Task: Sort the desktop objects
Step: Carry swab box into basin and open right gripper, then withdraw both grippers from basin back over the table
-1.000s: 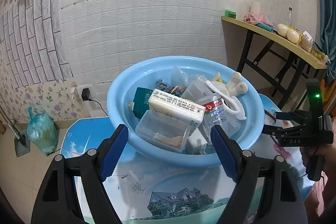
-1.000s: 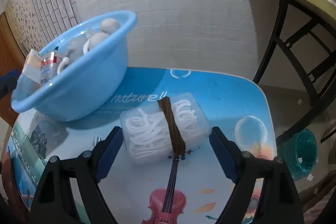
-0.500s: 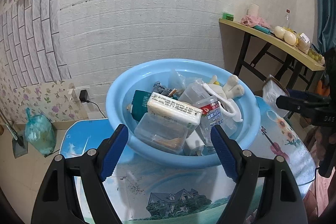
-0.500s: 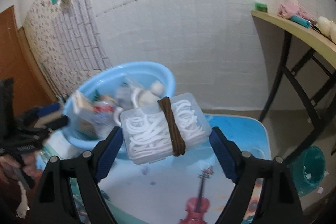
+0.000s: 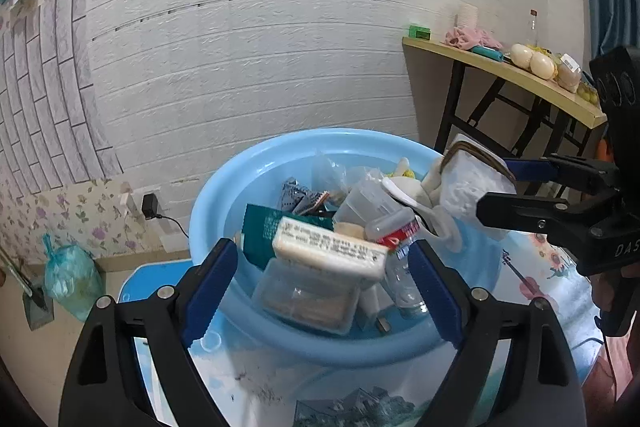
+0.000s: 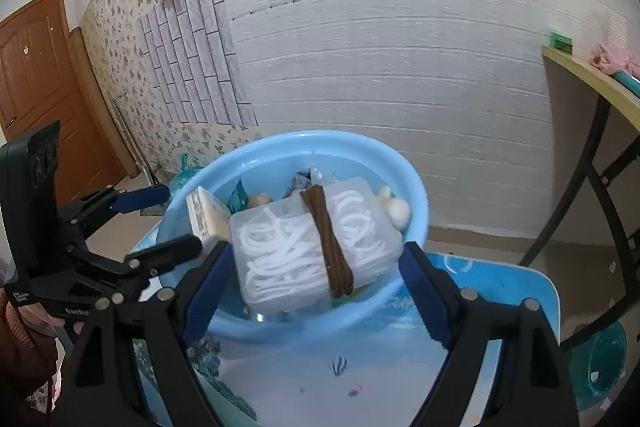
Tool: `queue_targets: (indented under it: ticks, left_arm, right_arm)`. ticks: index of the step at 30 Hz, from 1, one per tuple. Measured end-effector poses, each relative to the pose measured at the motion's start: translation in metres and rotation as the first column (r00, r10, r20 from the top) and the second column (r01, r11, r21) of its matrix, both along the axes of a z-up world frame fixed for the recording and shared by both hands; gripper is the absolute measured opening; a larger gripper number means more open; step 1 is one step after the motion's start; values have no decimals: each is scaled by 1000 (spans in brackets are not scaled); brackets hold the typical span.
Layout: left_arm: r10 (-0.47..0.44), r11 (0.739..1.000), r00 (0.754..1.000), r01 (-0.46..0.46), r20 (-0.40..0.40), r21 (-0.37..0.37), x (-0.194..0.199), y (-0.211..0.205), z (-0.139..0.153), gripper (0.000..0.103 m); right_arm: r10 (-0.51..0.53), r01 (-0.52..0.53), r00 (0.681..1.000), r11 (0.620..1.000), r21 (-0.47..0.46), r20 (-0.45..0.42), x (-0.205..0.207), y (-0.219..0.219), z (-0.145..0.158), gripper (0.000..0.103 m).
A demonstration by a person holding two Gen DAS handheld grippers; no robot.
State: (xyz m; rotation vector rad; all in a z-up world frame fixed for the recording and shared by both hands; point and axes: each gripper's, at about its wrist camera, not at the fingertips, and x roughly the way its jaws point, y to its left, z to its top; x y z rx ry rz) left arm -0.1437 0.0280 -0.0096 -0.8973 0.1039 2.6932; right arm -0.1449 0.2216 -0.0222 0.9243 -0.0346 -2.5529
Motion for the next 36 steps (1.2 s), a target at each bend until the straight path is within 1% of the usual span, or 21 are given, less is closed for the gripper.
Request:
queue_targets:
  ticks: [9, 11, 14, 16, 18, 22, 29, 34, 36]
  left_arm:
    - [-19, 1000, 1000, 19, 9, -1, -25, 1, -7, 88]
    - [-23, 1000, 1000, 23, 13, 5, -30, 1, -10, 88]
    - [-22, 1000, 1000, 22, 17, 0, -36, 2, -15, 91]
    - [-23, 1000, 999, 23, 25, 3, -39, 2, -19, 92]
    - [-19, 1000, 999, 19, 30, 7, -41, 1, -23, 94]
    - [-12, 1000, 999, 11, 43, 29, -39, -3, -25, 95]
    - [3, 1000, 999, -3, 42, 10, -26, -4, -22, 96]
    - [17, 1000, 997, -17, 71, 5, -19, -6, -14, 100]
    - [30, 1000, 995, -31, 99, 5, -16, -6, -12, 101]
  right_arm:
    - [23, -23, 1000, 1000, 14, 3, -28, -17, -4, 84]
    - [26, -26, 1000, 999, 32, 3, -32, -22, -5, 84]
    - [27, -27, 1000, 996, 84, -5, -37, -32, -9, 85]
    - [29, -30, 1000, 994, 104, 4, -39, -36, -13, 85]
    - [26, -28, 1000, 994, 106, 18, -41, -37, -16, 85]
    - [12, -15, 1000, 995, 99, 24, -39, -35, -19, 85]
    - [2, -5, 1000, 993, 116, 20, -29, -35, -16, 85]
    - [-27, 24, 999, 993, 112, 31, -18, -33, -10, 86]
    - [-40, 37, 999, 994, 106, 32, -11, -33, -7, 86]
